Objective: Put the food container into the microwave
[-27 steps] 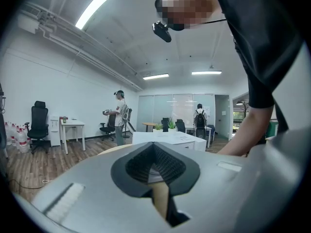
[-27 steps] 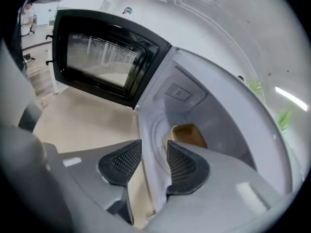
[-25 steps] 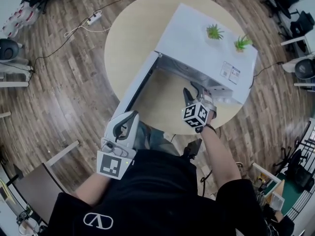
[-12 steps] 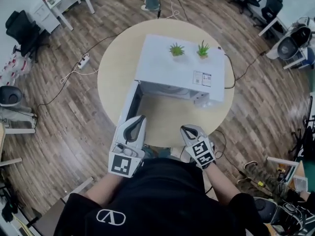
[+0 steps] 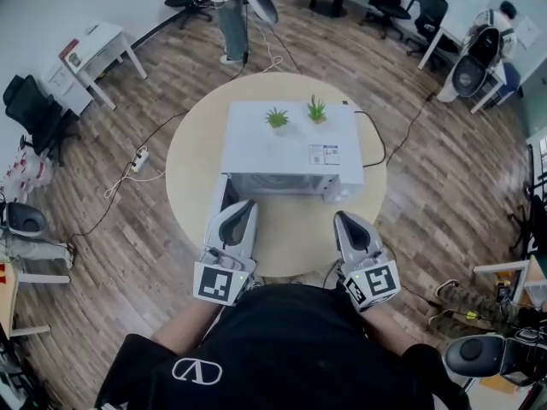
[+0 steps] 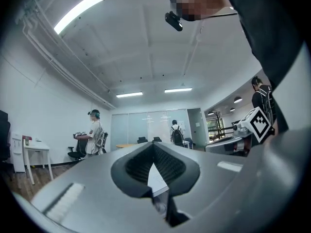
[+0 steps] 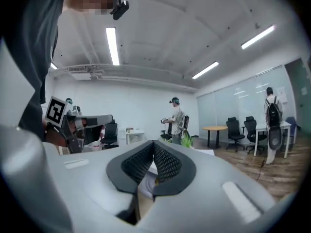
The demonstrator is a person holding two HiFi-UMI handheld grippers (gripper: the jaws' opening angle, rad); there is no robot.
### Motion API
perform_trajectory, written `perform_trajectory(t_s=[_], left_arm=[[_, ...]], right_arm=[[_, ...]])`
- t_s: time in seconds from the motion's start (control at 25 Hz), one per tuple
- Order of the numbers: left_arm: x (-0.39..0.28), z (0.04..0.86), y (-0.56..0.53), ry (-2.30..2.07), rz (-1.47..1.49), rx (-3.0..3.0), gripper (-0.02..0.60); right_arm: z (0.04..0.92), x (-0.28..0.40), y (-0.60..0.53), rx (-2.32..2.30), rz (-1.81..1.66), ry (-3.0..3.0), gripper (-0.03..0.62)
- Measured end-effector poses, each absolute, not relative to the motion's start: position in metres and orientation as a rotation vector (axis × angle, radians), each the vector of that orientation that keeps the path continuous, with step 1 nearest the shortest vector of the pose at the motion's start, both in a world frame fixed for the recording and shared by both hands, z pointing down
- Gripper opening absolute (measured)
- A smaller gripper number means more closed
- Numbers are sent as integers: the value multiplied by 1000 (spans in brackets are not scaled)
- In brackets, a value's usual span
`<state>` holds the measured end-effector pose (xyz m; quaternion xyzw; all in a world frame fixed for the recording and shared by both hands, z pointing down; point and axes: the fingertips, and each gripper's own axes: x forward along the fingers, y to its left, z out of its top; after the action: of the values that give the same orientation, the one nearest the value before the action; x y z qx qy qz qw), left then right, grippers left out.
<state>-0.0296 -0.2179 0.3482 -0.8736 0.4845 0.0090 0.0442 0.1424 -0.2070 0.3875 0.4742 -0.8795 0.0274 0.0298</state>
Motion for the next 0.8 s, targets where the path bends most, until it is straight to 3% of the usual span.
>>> perform_trajectory(t_s=[0.8], left_arm=[[-34, 303, -221, 1460, 188, -2593, 0]], right_arm=[[334, 179, -207, 1749, -154, -2635, 8]])
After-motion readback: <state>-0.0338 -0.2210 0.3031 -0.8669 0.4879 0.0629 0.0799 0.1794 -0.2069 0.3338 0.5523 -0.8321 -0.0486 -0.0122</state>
